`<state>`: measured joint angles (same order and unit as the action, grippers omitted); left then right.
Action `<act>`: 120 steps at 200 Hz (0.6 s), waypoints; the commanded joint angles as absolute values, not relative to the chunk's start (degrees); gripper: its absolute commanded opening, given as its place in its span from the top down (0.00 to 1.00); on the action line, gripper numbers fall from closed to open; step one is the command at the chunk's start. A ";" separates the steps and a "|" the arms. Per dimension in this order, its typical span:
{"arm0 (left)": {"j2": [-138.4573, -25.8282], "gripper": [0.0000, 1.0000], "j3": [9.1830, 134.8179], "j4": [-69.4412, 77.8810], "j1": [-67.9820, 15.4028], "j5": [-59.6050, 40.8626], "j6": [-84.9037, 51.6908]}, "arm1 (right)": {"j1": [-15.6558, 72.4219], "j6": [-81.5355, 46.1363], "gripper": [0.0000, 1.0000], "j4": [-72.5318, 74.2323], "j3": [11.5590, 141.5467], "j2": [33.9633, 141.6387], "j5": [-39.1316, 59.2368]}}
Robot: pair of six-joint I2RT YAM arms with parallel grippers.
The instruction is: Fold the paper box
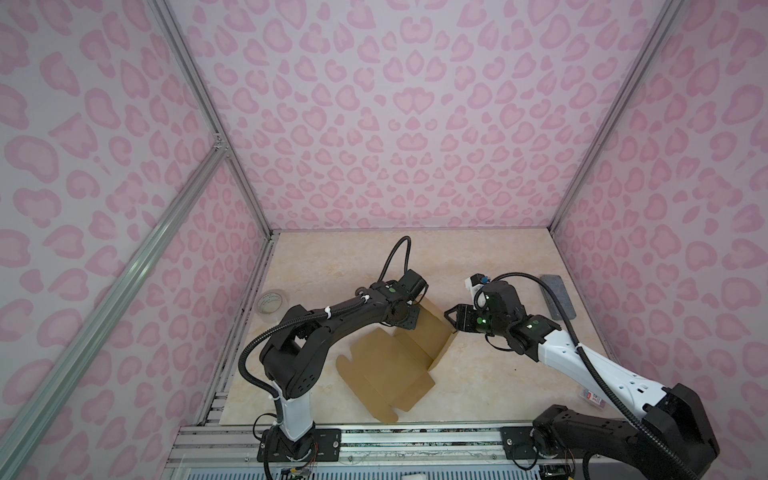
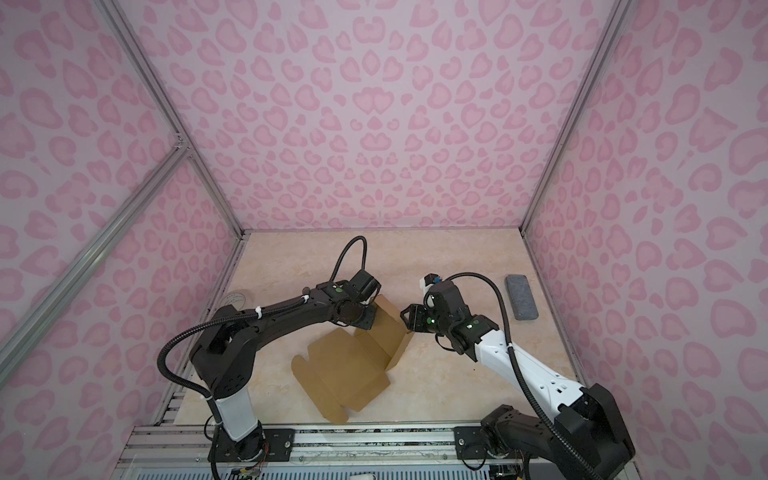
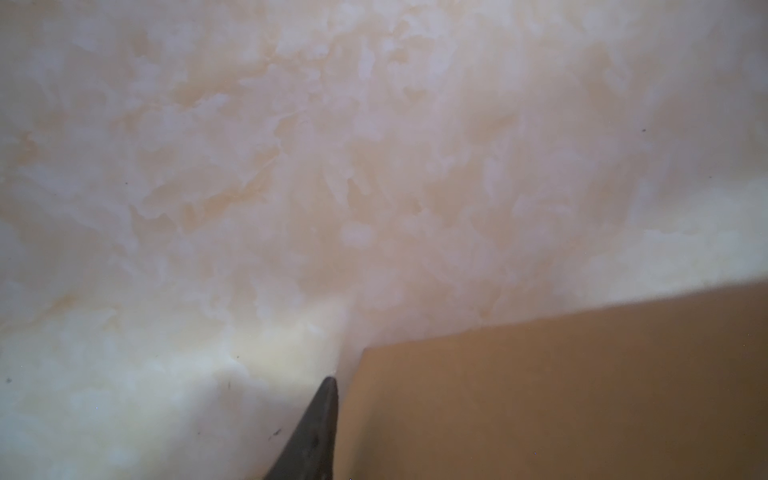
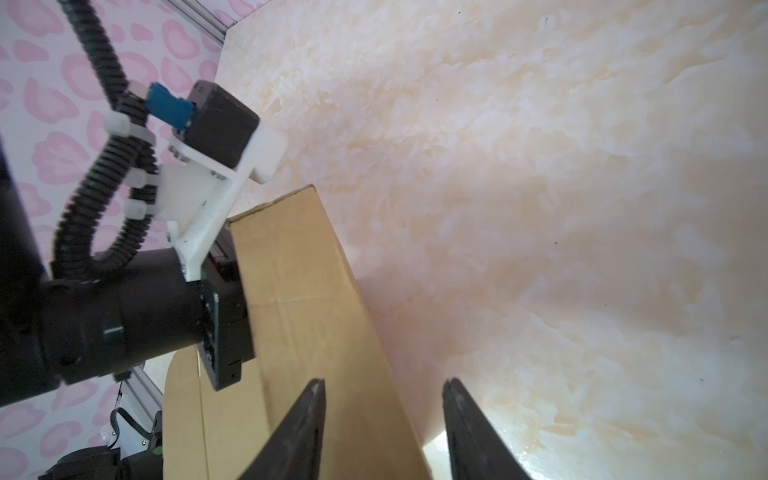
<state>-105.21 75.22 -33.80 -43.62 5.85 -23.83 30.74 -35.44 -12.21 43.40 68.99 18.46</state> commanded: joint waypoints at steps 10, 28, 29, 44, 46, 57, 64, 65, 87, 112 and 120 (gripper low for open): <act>-104.77 0.65 76.11 -35.55 -43.64 5.62 -23.13 | 30.76 -36.08 0.52 -9.31 42.32 70.65 18.37; -104.72 0.65 75.90 -35.51 -43.67 5.68 -23.10 | 30.76 -36.40 0.52 -8.72 41.66 70.97 18.29; -104.74 0.65 75.92 -35.46 -43.67 5.65 -23.11 | 30.76 -36.40 0.52 -8.67 41.53 70.95 18.28; -105.09 0.65 76.02 -35.67 -43.62 5.71 -22.94 | 30.68 -36.47 0.52 -8.99 41.57 70.56 18.05; -105.11 0.65 75.96 -35.64 -43.67 5.78 -22.94 | 30.68 -36.43 0.52 -9.04 41.51 70.44 18.03; -104.95 0.65 75.59 -35.59 -43.61 5.71 -23.05 | 30.51 -36.40 0.52 -9.46 41.53 69.87 17.93; -104.65 0.65 75.12 -35.58 -43.68 5.76 -23.01 | 30.41 -36.32 0.52 -9.86 41.95 69.42 18.04; -104.57 0.65 75.05 -35.59 -43.68 5.78 -22.97 | 30.37 -36.31 0.52 -9.89 41.98 69.34 18.03; -103.01 0.39 72.95 -35.27 -43.61 6.30 -22.81 | 30.40 -35.70 0.52 -11.61 43.18 67.51 18.11; -101.39 0.01 70.87 -34.51 -43.62 7.01 -23.18 | 30.37 -34.96 0.52 -13.26 44.75 66.19 17.97; -101.10 0.03 70.58 -34.51 -43.68 7.16 -23.20 | 30.62 -34.89 0.52 -13.71 45.20 66.12 18.10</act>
